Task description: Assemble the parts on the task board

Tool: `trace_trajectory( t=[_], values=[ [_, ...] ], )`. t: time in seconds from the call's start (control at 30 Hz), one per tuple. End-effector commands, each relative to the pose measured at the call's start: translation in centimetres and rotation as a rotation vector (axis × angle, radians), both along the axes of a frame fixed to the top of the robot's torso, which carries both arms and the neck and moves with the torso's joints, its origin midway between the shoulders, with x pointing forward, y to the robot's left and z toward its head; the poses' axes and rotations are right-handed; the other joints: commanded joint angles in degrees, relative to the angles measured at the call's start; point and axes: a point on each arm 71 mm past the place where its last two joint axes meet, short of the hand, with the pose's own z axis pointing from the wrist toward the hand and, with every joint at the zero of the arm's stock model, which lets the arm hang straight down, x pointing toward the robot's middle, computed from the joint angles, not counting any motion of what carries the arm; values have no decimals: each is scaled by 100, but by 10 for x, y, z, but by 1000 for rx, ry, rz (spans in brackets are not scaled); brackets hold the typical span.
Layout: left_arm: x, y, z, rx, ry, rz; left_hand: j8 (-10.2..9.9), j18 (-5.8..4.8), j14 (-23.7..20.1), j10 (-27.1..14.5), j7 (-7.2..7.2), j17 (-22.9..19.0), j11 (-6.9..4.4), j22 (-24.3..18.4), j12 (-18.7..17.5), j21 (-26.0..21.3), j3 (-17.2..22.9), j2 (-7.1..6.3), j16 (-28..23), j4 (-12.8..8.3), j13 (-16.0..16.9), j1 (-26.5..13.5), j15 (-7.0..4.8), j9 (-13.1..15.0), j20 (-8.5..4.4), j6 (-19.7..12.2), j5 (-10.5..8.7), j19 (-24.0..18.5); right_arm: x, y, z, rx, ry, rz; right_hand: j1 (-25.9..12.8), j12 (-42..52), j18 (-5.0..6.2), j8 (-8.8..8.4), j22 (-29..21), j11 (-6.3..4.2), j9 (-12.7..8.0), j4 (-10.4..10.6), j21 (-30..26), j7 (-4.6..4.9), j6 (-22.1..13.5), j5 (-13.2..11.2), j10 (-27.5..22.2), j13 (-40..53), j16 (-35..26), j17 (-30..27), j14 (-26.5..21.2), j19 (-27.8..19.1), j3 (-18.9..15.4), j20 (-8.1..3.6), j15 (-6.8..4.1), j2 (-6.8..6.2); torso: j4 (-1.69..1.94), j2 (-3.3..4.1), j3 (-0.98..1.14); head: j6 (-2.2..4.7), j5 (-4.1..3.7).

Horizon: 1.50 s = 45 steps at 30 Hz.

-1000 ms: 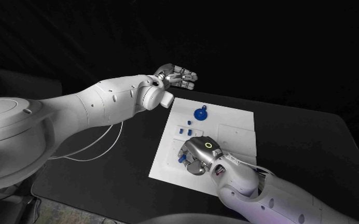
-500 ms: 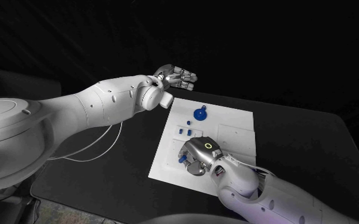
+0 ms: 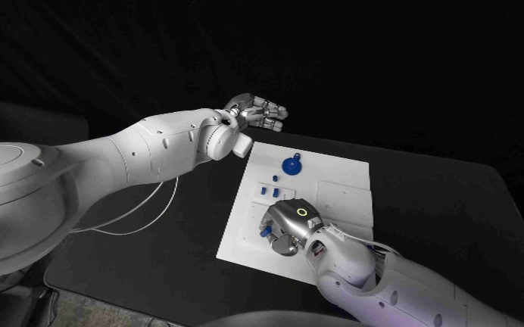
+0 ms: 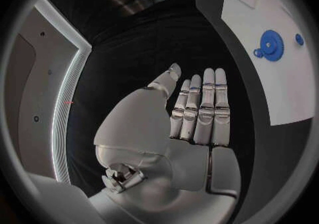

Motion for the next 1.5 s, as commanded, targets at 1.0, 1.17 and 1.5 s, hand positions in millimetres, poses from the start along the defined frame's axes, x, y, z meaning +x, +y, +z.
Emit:
trace_trajectory(
  t=[1.0, 1.17, 1.5],
  values=[
    [0, -5, -1, -2, 12, -34, -6, -67, -46, -35, -3, 7, 4, -57, -26, -24, -37, 9, -25, 44, -2, -16, 4, 3, 26, -38, -8, 12, -4, 18, -3, -96, 31, 34, -63, 11, 83, 21, 37, -157, -14, 10, -42, 48, -57, 17, 176, 13, -73, -2, -20, 174, 22, -29, -5, 56, 1, -1, -3, -30, -9],
    [0, -4, -1, -1, 12, -32, -5, -68, -45, -34, -3, 7, 4, -72, -25, -25, -50, 10, -24, 54, -2, -17, 5, 3, 27, -37, -10, 17, -4, 17, -5, -79, 55, 37, -192, 8, 219, 16, -3, 83, -63, 75, -137, 220, -704, 51, -646, -2, -53, -55, -63, 132, -182, 172, 197, -198, -2, 1, 2, -29, -5],
    [0, -4, -1, 1, 13, -31, -6, -68, -45, -35, -3, 8, 4, -89, -25, -28, -61, 10, -24, 64, -2, -16, 5, 3, 27, -39, -10, 21, -3, 15, -4, -27, 66, 22, -23, 49, 326, 20, -385, 241, -74, 386, -507, 262, -1386, 18, -1423, 10, -102, -256, -220, 154, -1819, 299, 303, -354, -2, 3, 8, -28, -16]
  ],
)
